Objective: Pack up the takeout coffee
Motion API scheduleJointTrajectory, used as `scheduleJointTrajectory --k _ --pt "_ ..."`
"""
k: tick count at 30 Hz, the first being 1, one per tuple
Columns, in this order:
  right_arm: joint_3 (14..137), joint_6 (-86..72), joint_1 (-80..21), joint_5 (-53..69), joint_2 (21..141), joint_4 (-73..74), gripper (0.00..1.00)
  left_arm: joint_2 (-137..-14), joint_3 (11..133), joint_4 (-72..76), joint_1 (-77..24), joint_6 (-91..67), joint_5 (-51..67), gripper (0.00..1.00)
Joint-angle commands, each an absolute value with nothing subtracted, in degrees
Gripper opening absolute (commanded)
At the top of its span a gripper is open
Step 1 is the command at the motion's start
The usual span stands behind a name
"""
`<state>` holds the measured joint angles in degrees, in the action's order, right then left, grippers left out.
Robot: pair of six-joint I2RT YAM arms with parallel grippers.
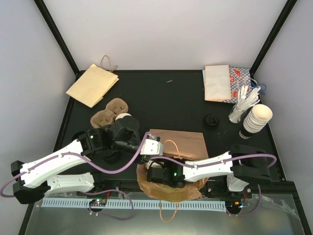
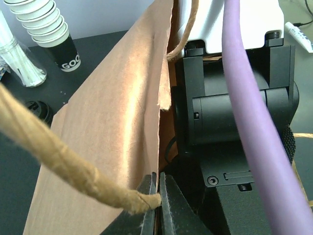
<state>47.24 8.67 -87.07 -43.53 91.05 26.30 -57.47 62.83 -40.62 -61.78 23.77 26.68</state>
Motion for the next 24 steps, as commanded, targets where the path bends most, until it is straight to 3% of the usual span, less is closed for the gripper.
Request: scheduleJointTrajectory --k 1,8,24 --pt "47.0 4.6 -88.3 -51.6 90.1 26.6 0.01 -58.3 62.1 -38.4 -62.6 22.3 26.9 0.01" --pt "47.7 4.1 -86.0 -49.7 86.7 28.6 0.01 -58.4 62.9 -38.7 -63.1 22.3 26.8 0.02" --pt "49.4 7.5 -80.0 -51.5 91.5 27.4 0.01 -58.6 64.1 -39.7 -64.5 21.6 27.5 0.01"
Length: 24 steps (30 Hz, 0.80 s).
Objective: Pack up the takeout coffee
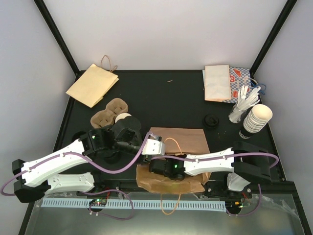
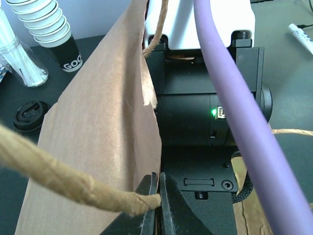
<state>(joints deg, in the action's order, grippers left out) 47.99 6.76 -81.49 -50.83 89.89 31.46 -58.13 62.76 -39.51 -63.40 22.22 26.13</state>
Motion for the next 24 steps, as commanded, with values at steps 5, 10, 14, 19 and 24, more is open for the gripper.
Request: scheduleJointTrajectory --k 5,10,14,19,24 --pt "48.9 10.7 -77.4 -50.3 93.5 24.0 0.01 -58.3 65.5 -39.1 -64.8 21.1 29.2 0.01" --pt "48.4 13.4 -75.7 -49.8 94.5 21.7 0.01 -57.1 66.3 -38.2 -64.9 21.0 29.6 0.02" --pt "48.1 13.8 -75.5 -49.1 95.1 21.4 0.01 -56.1 66.4 -37.3 -64.9 20.1 29.5 0.02" --pt "48.3 13.0 -75.5 -48.3 95.9 22.3 0.01 -55.3 66.2 -36.3 -64.9 18.9 29.7 0.01" --pt "48.3 12.5 -75.5 -48.3 96.5 23.1 0.01 -55.4 66.3 -36.3 -64.9 18.4 30.1 0.02"
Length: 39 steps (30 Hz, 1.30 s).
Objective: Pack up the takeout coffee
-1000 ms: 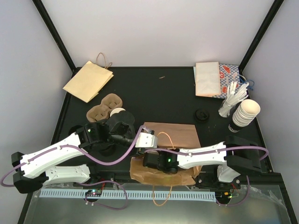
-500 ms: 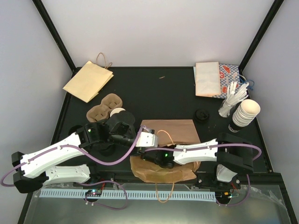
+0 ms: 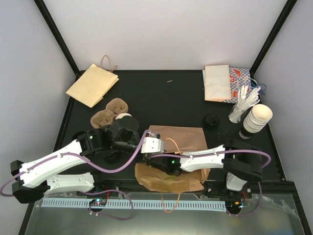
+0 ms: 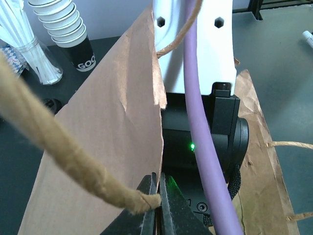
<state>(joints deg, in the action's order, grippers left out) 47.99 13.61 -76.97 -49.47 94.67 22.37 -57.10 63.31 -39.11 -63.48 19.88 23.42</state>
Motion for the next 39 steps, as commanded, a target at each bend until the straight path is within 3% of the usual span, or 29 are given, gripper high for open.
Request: scheduleJointTrajectory --k 1,20,28,39 --pt "48.4 12.4 -75.4 -48.3 96.5 23.4 0.01 -55.5 66.2 -36.3 -64.9 18.4 30.2 0.02" --pt "51.5 9.5 -82.1 -50.4 89.9 31.7 0.01 -58.1 65.9 -36.7 -64.9 20.2 24.5 0.02" --pt "52.7 8.0 -82.4 -40.1 83.7 35.4 0.01 -59.8 68.6 -36.3 -64.9 17.8 14.9 0.02" --pt "61.5 13.3 -79.6 -31.7 70.5 41.1 0.01 -69.5 83.1 -43.8 -62.8 11.5 7.9 0.02"
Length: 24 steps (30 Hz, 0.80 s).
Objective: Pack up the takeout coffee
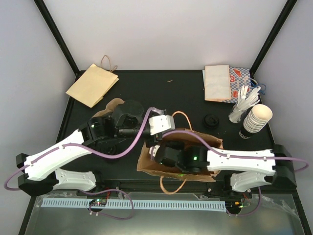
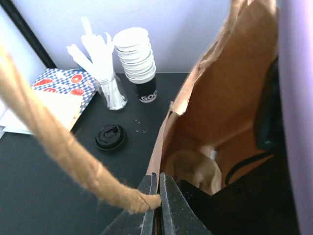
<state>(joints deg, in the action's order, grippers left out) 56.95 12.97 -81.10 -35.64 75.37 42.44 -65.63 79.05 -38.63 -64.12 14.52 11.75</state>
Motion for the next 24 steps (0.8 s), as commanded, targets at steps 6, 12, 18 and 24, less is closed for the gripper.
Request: scheduleJointTrajectory --k 6,12,18,24 --pt "65.6 13.4 -74.6 -28.2 64.6 42.6 0.02 -73.0 89.0 -46.5 -57.7 8.2 11.3 0.01" --pt "68.0 15.7 -72.7 -26.3 60.7 40.8 0.02 -77.1 93.6 -49.7 -54.5 6.2 14.0 0.02" --pt "72.0 13.1 -69.7 -26.9 58.2 38.7 0.03 -80.2 95.8 -50.5 -47.9 -1.1 18.7 0.02" --pt "76.8 5.2 -61.6 -33.4 55.5 36.3 0.03 -85.6 98.9 -49.0 -40.8 -8.2 20.0 0.02"
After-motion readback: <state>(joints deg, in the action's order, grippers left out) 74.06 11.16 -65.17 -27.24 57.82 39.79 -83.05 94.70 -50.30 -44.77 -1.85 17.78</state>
